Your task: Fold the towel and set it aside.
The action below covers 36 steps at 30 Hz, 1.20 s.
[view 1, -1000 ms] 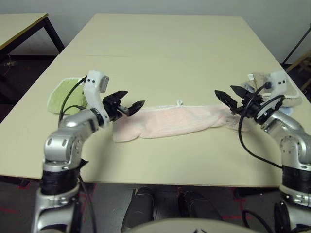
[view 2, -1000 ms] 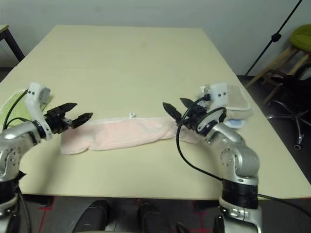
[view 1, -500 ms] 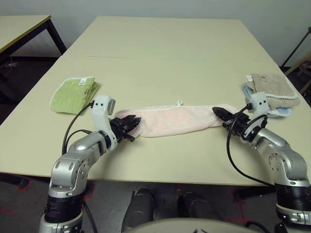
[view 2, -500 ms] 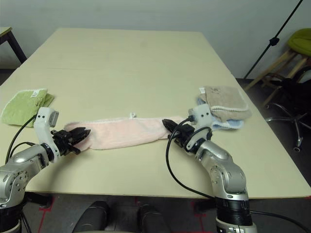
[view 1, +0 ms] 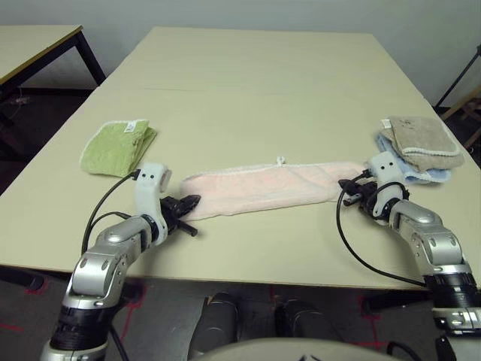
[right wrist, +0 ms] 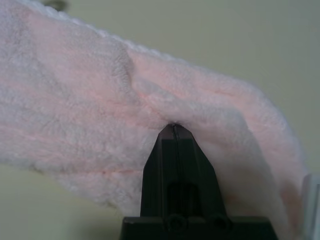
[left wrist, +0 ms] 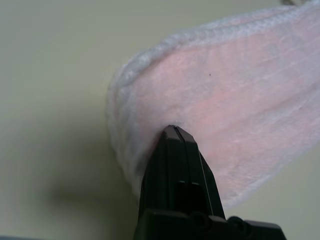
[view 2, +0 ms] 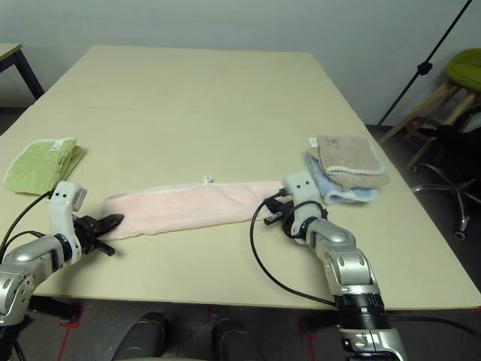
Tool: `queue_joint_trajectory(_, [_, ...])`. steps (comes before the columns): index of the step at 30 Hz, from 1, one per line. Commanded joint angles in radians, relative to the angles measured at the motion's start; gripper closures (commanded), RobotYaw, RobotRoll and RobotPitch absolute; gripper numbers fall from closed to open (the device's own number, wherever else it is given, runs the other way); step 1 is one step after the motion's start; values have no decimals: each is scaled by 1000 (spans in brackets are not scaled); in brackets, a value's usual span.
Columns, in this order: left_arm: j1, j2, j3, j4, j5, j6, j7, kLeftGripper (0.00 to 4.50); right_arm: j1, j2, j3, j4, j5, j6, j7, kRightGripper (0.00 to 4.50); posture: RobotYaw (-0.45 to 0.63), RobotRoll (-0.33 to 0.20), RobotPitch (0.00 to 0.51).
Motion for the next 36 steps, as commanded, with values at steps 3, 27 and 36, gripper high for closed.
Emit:
queue_joint_trajectory(3, [-45, 24, -30, 111, 53, -73, -25, 4483, -27, -34, -17, 61, -6, -62, 56, 4500, 125, 0, 69])
queue_joint_trajectory(27, [-296, 85, -39, 526, 154, -327, -149, 4483, -125, -69, -83, 221, 33, -137, 121, 4500, 108, 0, 65])
queue_joint_trajectory(36, [-312, 90, 61, 320, -61, -325, -337, 2839, -120, 3, -400, -156, 469, 466, -90, 3137, 114, 0, 86])
